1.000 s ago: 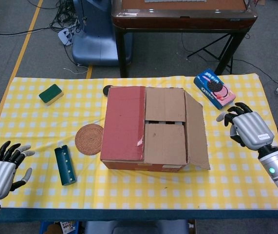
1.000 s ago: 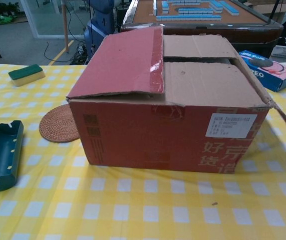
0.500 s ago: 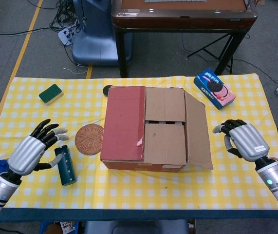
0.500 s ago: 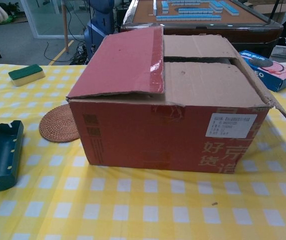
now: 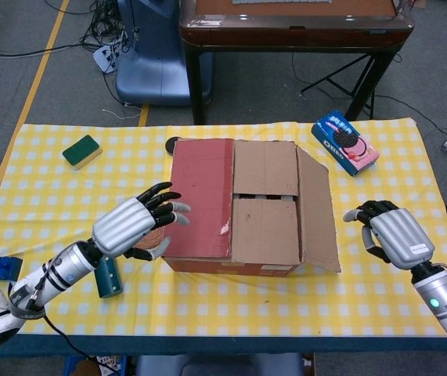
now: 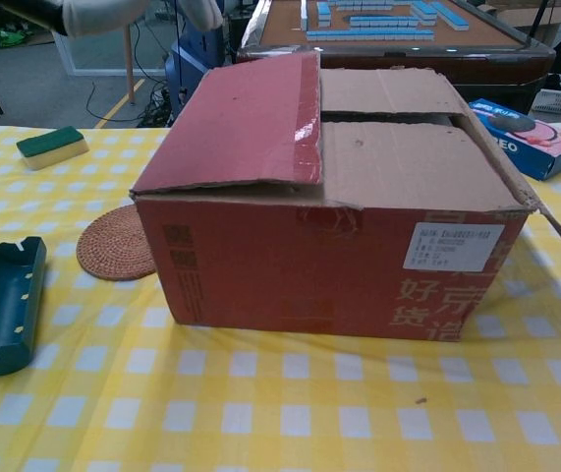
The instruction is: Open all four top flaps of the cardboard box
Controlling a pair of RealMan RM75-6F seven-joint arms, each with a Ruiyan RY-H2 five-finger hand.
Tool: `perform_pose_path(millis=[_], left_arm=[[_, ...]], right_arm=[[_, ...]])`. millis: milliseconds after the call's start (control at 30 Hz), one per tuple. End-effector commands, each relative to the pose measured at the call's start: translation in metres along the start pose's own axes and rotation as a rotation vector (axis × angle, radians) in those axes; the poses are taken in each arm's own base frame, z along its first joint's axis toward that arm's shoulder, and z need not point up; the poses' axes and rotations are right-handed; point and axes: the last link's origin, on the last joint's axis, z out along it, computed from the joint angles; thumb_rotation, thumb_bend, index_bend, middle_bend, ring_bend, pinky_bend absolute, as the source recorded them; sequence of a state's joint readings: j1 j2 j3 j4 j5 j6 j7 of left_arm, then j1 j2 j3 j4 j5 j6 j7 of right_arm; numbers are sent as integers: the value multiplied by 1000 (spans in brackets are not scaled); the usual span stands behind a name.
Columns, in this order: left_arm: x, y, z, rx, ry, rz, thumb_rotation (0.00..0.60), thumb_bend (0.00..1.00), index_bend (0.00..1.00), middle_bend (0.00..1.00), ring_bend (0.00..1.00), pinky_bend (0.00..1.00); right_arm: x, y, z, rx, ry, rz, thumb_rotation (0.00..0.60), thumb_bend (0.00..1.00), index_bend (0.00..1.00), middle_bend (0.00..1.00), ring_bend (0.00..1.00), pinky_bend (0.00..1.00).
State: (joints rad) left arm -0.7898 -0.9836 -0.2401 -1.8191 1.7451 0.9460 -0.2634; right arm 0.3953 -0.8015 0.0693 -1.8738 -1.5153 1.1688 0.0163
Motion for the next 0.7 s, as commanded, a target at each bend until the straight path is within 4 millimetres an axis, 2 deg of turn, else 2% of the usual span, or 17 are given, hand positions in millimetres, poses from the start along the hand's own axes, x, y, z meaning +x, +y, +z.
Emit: perform_pose_path(millis=[33, 367, 500, 700], left_arm=[[-1, 15, 32, -42, -42, -40, 234, 599, 374, 224, 96, 0], [-4, 37, 86, -49, -157, -45, 156, 599, 358, 224, 42, 0], [-7, 44, 100, -45, -179, -36, 136, 589, 353, 224, 22, 0], [-15, 54, 111, -63, -180, 35, 136, 587, 355, 223, 11, 0]], right_arm=[[3, 1, 1, -7, 8, -1, 600, 738, 357, 381, 261, 287], [14, 4, 9, -25, 25, -5, 600, 750, 357, 381, 261, 288], [17, 4, 12, -25, 31, -5, 600, 756, 357, 381, 261, 288], [21, 6, 15, -32, 40, -2, 600, 759, 357, 381, 261, 288]])
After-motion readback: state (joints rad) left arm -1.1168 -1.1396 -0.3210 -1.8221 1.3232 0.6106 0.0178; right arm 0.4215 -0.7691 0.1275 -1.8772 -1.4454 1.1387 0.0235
